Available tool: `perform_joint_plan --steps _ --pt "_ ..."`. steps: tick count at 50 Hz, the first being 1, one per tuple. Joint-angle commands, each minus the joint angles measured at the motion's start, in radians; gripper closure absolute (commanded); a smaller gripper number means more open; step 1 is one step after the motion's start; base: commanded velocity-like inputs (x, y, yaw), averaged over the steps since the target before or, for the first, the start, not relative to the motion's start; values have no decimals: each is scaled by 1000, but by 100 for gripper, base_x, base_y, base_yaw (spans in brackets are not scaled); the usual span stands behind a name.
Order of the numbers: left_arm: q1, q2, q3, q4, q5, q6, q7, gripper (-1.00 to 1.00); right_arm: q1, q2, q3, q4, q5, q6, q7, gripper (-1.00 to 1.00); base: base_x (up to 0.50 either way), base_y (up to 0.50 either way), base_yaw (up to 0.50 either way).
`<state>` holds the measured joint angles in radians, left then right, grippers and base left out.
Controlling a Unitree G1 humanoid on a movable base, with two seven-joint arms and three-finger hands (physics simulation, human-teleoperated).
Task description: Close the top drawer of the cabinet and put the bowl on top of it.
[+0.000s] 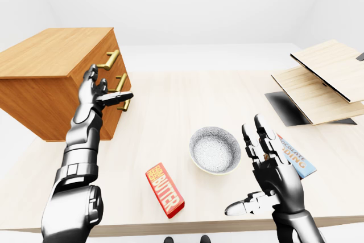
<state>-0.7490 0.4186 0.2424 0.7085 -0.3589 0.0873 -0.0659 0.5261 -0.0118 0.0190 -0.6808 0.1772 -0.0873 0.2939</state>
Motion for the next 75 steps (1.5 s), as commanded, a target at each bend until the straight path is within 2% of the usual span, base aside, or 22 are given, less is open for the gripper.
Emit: perform_joint_plan --steps 1,28,33,38,44,45,49,50,52,67,70,72,75 --pt "-6 18 16 13 -11 0 15 -100 3 -1 1 0 0 0 -1 -100 0 0 0" --pt "-9 37 30 16 -55 0 34 -100 4 -1 3 7 -3 0 1 -100 0 0 0" --pt "10 35 31 -26 -67 0 39 -100 4 -2 0 3 2 0 1 -100 0 0 0" --pt "86 1 23 -202 -77 0 48 -100 1 -1 1 8 0 0 -1 -100 0 0 0" --pt "123 -23 22 -303 -64 0 60 -100 6 -2 2 9 1 0 1 -100 0 0 0" --pt "150 -33 18 -369 -65 0 67 -100 10 -2 2 8 2 0 2 -100 0 0 0" --pt "153 -37 23 -379 -60 0 65 -100 10 -2 2 8 2 0 2 -100 0 0 0" --pt "194 -43 30 -506 -75 0 87 -100 14 -2 1 8 6 0 4 -100 0 0 0" --pt "213 -50 37 -567 -78 0 93 -100 17 -2 1 6 7 0 5 -100 0 0 0" --pt "336 -125 32 -905 -53 0 89 -100 31 1 -1 5 12 0 13 -100 0 0 0" --pt "366 -142 25 -973 -44 0 78 -100 33 0 1 6 12 0 12 -100 0 0 0" --pt "408 -146 -21 -1041 16 0 59 -100 33 -1 0 4 14 0 12 -100 0 0 0" --pt "441 -179 -37 -1108 58 0 26 -100 30 -1 -1 3 13 0 11 -100 0 0 0"
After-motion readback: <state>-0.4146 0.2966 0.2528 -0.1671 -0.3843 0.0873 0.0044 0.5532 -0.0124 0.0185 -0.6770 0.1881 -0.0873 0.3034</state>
